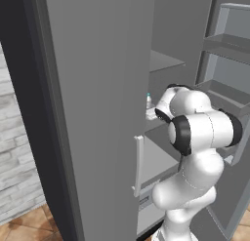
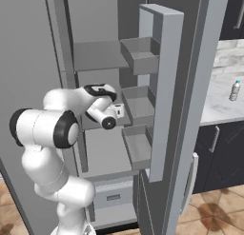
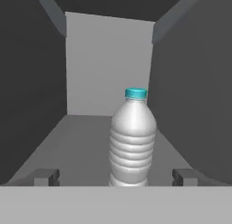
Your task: Take the bottled waters from the counter and place them in the freezer to freeze. Close the freezer door after placing the bottles.
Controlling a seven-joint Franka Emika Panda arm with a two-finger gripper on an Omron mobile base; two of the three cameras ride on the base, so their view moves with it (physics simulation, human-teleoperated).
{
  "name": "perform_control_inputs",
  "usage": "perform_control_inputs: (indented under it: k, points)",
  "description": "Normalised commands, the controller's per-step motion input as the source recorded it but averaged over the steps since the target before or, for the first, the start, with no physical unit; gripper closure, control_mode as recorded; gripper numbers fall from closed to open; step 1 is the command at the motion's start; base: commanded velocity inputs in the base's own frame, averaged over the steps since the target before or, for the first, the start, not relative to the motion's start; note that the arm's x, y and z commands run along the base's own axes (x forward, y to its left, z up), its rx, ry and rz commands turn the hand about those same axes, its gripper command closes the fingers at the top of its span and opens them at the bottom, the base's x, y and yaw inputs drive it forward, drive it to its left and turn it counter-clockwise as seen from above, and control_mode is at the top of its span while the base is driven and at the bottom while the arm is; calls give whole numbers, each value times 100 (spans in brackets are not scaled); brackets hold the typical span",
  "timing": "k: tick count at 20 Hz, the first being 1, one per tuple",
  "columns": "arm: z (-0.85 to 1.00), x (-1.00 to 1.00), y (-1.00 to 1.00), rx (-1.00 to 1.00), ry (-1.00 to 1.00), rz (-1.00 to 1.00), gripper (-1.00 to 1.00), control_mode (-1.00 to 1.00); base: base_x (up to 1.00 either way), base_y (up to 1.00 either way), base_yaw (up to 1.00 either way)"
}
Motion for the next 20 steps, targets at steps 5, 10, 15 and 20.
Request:
perform_control_inputs:
  k: [5,10,15,20]
  points:
    - [39,-55,-10,3,0,-10,-100,-100,0,0,0]
    - [14,-81,-16,7,0,-5,-100,-100,0,0,0]
    - [52,-85,-2,4,-1,-1,-100,-100,0,0,0]
    - [61,-72,0,3,0,0,-100,-100,0,0,0]
